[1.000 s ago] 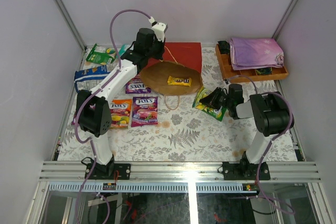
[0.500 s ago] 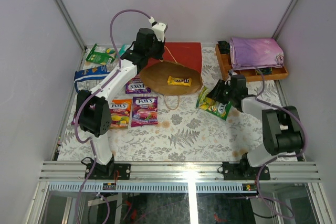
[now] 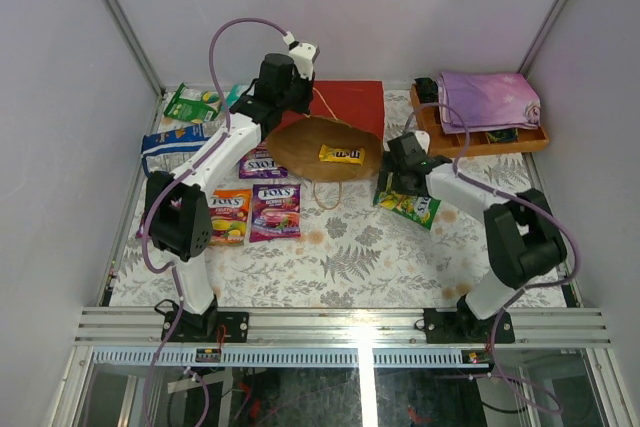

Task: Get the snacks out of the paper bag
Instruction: Move the snack to the center of the board.

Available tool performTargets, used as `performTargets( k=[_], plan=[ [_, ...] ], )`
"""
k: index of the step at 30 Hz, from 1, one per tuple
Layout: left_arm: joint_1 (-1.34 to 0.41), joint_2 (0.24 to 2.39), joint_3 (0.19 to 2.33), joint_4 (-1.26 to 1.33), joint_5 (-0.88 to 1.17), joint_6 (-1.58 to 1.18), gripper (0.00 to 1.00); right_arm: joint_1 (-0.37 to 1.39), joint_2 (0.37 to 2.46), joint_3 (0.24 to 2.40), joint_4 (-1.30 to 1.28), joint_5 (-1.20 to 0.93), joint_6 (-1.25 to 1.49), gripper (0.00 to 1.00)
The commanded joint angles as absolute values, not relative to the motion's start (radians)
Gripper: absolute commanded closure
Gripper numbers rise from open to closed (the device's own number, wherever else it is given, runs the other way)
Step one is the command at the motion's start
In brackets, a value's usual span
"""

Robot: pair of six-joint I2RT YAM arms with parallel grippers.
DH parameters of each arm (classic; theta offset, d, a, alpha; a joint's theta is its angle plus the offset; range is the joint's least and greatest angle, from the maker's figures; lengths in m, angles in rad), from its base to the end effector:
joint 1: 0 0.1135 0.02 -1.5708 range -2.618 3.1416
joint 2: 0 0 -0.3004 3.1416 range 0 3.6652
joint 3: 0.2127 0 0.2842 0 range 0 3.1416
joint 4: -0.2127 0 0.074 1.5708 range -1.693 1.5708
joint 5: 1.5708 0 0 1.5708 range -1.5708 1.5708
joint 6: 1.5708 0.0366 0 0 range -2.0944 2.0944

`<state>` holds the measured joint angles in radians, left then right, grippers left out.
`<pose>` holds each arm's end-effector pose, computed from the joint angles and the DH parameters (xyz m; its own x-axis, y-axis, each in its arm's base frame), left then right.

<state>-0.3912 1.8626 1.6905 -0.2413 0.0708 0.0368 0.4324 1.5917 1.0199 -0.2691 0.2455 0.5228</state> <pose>0.4535 -0.1898 0.3683 -0.3549 0.1861 -0.9162 0.4536 0.8912 0.0053 0.3355 0.1450 0.2324 -0.7158 0.2031 -0.6682 0.1132 0.9779 0.1760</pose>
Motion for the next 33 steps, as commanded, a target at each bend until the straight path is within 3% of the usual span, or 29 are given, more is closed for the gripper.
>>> performTargets(
  k=[1, 11, 19, 33],
  plan=[
    [-0.384, 1.816, 1.704, -0.225, 0.044, 0.045, 1.00, 0.453, 1.655, 1.015, -0.370, 0.449, 0.585, 0.04],
    [-0.382, 1.814, 1.695, -0.225, 0.041, 0.050, 1.00, 0.433, 1.739, 0.967, -0.351, 0.546, 0.578, 0.01],
    [-0.381, 1.802, 1.692, -0.229, 0.038, 0.055, 1.00, 0.223, 1.691, 0.862, -0.284, 0.384, 0.634, 0.01],
    [-0.376, 1.790, 1.683, -0.230, 0.052, 0.056, 1.00, -0.032, 1.624, 0.885, -0.468, 0.503, 0.938, 0.01]
  ],
)
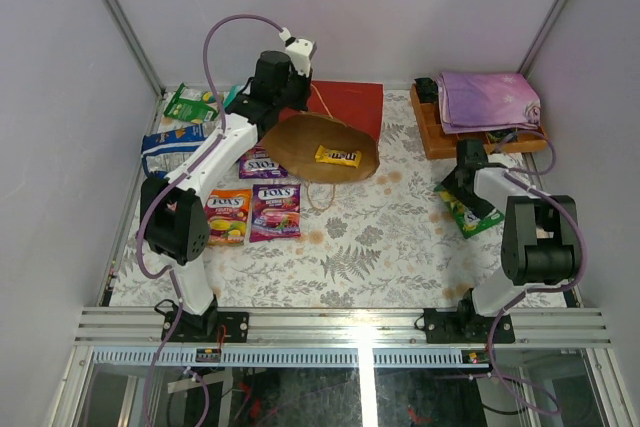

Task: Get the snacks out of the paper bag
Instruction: Move the snack to the center of the board.

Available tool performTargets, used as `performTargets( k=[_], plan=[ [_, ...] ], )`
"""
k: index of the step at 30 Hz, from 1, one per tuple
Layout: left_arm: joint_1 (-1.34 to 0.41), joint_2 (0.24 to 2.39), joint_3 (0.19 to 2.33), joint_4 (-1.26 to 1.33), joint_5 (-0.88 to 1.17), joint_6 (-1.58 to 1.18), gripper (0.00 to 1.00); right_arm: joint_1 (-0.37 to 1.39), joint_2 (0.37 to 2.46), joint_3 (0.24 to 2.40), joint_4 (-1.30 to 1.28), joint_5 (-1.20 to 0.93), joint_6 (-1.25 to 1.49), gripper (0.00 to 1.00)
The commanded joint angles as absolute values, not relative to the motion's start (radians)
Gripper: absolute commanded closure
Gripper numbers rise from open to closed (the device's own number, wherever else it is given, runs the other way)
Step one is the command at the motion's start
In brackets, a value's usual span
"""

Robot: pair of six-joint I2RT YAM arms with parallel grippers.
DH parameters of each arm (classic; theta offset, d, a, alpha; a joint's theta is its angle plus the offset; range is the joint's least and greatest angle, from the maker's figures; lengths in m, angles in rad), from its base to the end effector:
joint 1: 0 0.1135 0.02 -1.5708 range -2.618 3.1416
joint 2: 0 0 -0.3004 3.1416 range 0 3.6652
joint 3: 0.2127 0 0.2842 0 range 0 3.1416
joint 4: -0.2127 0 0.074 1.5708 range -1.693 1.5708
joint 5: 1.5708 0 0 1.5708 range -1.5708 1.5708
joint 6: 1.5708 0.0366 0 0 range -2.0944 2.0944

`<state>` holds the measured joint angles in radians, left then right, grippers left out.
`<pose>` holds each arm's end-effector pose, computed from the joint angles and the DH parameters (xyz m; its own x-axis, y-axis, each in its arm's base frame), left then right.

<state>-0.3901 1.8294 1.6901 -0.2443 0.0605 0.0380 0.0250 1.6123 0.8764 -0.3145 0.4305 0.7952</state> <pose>0.4456 -0.1856 0.3834 -0.3295 0.1765 -0.9275 0.4443 0.8958 0.0126 0.3323 -0.0070 0.1786 -0.4754 0.6372 -0.6067 0.7486 0.6552 0.1015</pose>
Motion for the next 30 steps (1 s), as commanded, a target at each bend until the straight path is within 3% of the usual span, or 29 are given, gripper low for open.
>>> performTargets(
  k=[1, 21, 26, 30],
  plan=[
    [-0.377, 1.787, 1.682, -0.230, 0.052, 0.056, 1.00, -0.050, 1.627, 0.891, -0.472, 0.501, 0.955, 0.01],
    [-0.435, 1.857, 1.743, -0.224, 0.093, -0.002, 1.00, -0.278, 1.776, 1.124, -0.376, 0.373, 0.960, 0.01],
    [-0.491, 1.915, 1.805, -0.238, 0.065, -0.004, 1.00, -0.266, 1.629, 1.124, -0.316, 0.305, 0.862, 0.01],
    [-0.520, 1.959, 1.869, -0.245, 0.060, -0.018, 1.00, -0.173, 1.452, 1.105, -0.316, 0.373, 0.812, 0.01]
  ],
)
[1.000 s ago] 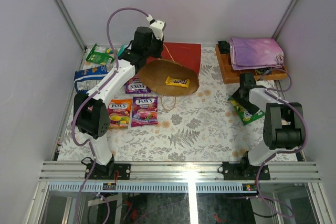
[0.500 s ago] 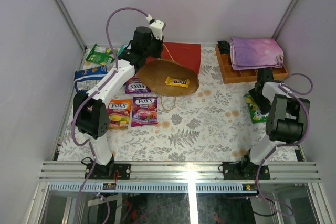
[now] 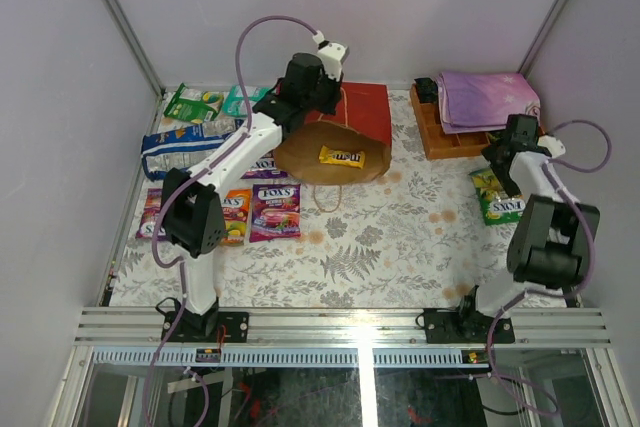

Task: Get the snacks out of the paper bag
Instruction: Move the snack to the center of the board, then adjust the snack in the paper bag.

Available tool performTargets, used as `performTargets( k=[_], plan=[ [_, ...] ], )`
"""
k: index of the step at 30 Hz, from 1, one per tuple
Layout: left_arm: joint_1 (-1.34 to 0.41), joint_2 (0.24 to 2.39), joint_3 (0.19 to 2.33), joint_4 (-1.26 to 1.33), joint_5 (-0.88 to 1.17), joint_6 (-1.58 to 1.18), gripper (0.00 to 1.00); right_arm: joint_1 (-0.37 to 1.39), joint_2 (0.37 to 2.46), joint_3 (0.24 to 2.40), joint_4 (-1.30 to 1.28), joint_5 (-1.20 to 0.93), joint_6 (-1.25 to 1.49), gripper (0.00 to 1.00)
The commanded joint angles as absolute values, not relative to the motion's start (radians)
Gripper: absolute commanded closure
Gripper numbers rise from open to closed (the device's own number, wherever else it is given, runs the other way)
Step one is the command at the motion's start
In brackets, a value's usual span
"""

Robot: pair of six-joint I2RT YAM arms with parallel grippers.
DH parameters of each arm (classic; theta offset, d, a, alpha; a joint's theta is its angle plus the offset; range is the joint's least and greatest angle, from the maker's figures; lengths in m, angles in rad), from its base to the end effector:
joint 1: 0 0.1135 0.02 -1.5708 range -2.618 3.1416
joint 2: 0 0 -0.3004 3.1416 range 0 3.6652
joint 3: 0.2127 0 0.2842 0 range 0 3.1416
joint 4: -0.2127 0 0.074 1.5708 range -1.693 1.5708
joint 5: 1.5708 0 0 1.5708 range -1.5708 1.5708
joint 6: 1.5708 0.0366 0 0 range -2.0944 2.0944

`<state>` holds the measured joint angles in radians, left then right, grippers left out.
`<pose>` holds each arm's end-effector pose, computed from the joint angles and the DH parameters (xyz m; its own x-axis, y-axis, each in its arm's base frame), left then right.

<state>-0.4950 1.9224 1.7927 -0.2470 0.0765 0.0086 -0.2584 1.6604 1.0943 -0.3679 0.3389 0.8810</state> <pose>0.4469 -0.2445 0.3784 -0.3191 0.1820 -0.9301 0.5390 0.8421 -0.0201 0.3624 -0.1084 0.2271 -0.1613 0.7951 -0.5846 0.8746 0.3896 0.2886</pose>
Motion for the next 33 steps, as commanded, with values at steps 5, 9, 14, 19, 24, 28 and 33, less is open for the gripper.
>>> performTargets(
  k=[5, 9, 14, 19, 24, 28, 33],
  plan=[
    [-0.538, 1.996, 1.937, -0.254, 0.063, -0.037, 1.00, 0.022, 1.271, 1.021, -0.299, 0.382, 0.839, 0.01],
    [-0.550, 2.032, 2.000, -0.292, 0.055, -0.036, 1.00, 0.213, 1.148, 0.829, -0.123, 0.287, 0.837, 0.01],
    [-0.555, 2.029, 1.958, -0.283, 0.041, -0.057, 1.00, 0.346, 1.047, 0.522, 0.274, 0.160, 0.883, 0.14],
    [-0.569, 2.034, 1.939, -0.274, 0.036, -0.067, 1.00, 0.350, 1.176, 0.489, 0.496, 0.114, 0.960, 0.22],
    [-0.573, 2.034, 1.933, -0.275, 0.033, -0.071, 1.00, 0.349, 1.371, 0.586, 0.656, 0.090, 1.015, 0.28],
    [-0.572, 2.024, 1.925, -0.275, 0.028, -0.065, 1.00, 0.345, 1.516, 0.670, 0.671, 0.086, 1.088, 0.35],
    [-0.573, 2.004, 1.903, -0.274, 0.010, -0.047, 1.00, 0.319, 1.639, 0.719, 0.734, 0.095, 1.152, 0.38]
  ],
)
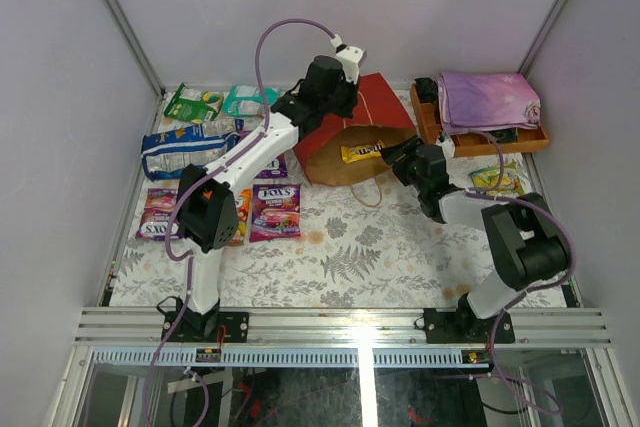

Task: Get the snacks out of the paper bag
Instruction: Adjust the snack in the paper bag.

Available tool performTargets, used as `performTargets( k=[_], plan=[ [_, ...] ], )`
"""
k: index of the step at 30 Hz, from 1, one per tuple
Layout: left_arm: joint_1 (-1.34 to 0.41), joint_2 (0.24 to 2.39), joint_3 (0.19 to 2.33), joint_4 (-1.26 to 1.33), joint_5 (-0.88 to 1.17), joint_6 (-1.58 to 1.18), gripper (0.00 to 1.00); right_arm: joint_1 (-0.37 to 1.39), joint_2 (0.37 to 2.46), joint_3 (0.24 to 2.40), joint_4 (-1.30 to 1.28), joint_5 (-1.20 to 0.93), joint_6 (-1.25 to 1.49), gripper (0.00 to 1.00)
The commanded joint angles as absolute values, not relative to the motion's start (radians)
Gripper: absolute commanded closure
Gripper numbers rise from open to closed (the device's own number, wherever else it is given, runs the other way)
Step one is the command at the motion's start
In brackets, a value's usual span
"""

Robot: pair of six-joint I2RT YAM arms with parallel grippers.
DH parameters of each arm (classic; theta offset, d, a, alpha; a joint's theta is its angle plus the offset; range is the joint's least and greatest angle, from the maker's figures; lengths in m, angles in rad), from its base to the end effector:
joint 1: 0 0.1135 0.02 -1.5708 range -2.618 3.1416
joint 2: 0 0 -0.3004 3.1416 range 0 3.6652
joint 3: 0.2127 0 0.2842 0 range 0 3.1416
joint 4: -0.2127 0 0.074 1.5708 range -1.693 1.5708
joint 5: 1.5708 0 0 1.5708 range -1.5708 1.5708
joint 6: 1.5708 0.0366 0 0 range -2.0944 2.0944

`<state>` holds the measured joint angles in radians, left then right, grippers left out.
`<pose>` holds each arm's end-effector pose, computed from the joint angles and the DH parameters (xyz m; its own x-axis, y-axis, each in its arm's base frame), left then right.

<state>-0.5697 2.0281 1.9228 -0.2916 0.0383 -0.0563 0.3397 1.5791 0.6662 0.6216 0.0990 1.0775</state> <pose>0.4516 -0.2909 0.3708 -0.3570 0.1619 -0.9200 0.5495 0.8328 -0.0667 0.3271 0.1117 0.1990 -0.3416 0.8089 -0.4786 0.1238 0.5435 0.8302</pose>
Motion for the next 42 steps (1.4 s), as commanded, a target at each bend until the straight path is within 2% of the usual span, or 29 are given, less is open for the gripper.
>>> performTargets(
  k=[1, 4, 8, 21, 42],
  plan=[
    [-0.572, 2.003, 1.902, -0.275, 0.009, -0.047, 1.00, 0.314, 1.657, 0.735, 0.746, 0.088, 1.159, 0.39],
    [-0.572, 1.998, 1.901, -0.278, 0.009, -0.044, 1.00, 0.295, 1.762, 0.776, 0.781, 0.042, 1.199, 0.43],
    [-0.571, 1.994, 1.899, -0.278, 0.010, -0.043, 1.00, 0.281, 1.847, 0.816, 0.822, 0.019, 1.235, 0.43],
    [-0.571, 1.992, 1.895, -0.285, 0.003, -0.034, 1.00, 0.269, 1.990, 0.897, 0.776, 0.003, 1.328, 0.39],
    [-0.571, 1.984, 1.899, -0.304, -0.005, -0.017, 1.00, 0.269, 2.121, 1.012, 0.740, 0.085, 1.389, 0.63]
  ],
)
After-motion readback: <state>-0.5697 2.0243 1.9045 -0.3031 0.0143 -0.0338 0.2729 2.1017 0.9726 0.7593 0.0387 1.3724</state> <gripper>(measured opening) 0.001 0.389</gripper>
